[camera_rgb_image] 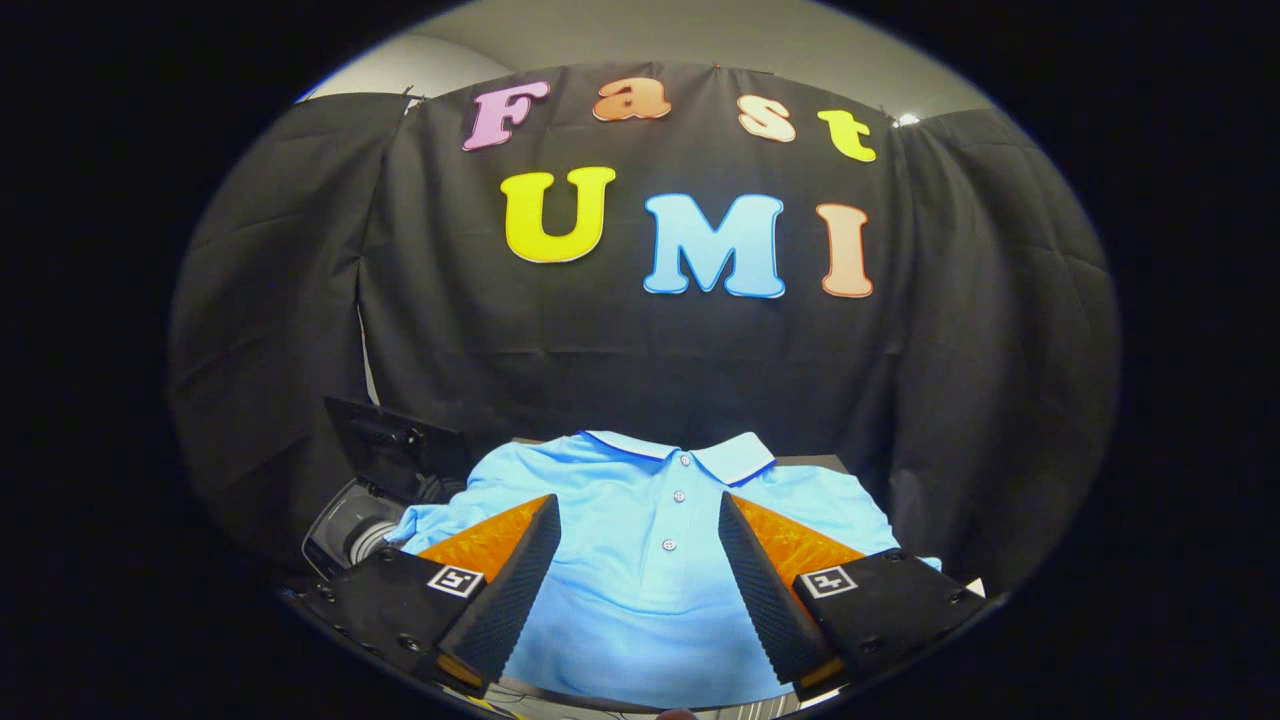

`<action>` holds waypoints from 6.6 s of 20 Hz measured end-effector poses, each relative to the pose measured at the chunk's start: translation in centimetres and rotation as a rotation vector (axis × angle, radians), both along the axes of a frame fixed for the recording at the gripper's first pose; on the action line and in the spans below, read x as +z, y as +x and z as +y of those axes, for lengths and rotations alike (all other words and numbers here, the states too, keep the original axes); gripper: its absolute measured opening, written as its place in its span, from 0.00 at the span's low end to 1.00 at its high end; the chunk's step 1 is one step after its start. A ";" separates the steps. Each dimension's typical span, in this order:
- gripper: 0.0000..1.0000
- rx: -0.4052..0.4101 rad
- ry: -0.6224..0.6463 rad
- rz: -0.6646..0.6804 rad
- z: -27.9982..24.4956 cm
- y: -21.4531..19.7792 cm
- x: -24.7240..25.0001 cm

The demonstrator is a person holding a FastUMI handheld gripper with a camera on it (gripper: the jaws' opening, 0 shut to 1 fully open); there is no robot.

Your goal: Put the clothes into the washing machine and then close the washing machine lid.

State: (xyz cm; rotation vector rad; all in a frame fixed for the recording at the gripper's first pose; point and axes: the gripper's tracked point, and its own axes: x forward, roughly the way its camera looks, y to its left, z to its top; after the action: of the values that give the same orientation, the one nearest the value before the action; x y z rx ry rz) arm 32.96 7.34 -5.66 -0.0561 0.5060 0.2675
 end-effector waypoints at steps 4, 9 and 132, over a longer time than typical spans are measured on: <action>0.99 0.004 0.007 0.073 0.4 1.6 -1.8; 0.99 0.008 -0.029 0.142 0.4 2.9 -3.7; 0.84 0.131 0.109 0.539 42.2 -12.2 -24.2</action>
State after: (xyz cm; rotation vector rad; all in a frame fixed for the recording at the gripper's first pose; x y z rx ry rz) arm 20.72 49.57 -29.86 0.0927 1.0243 0.4414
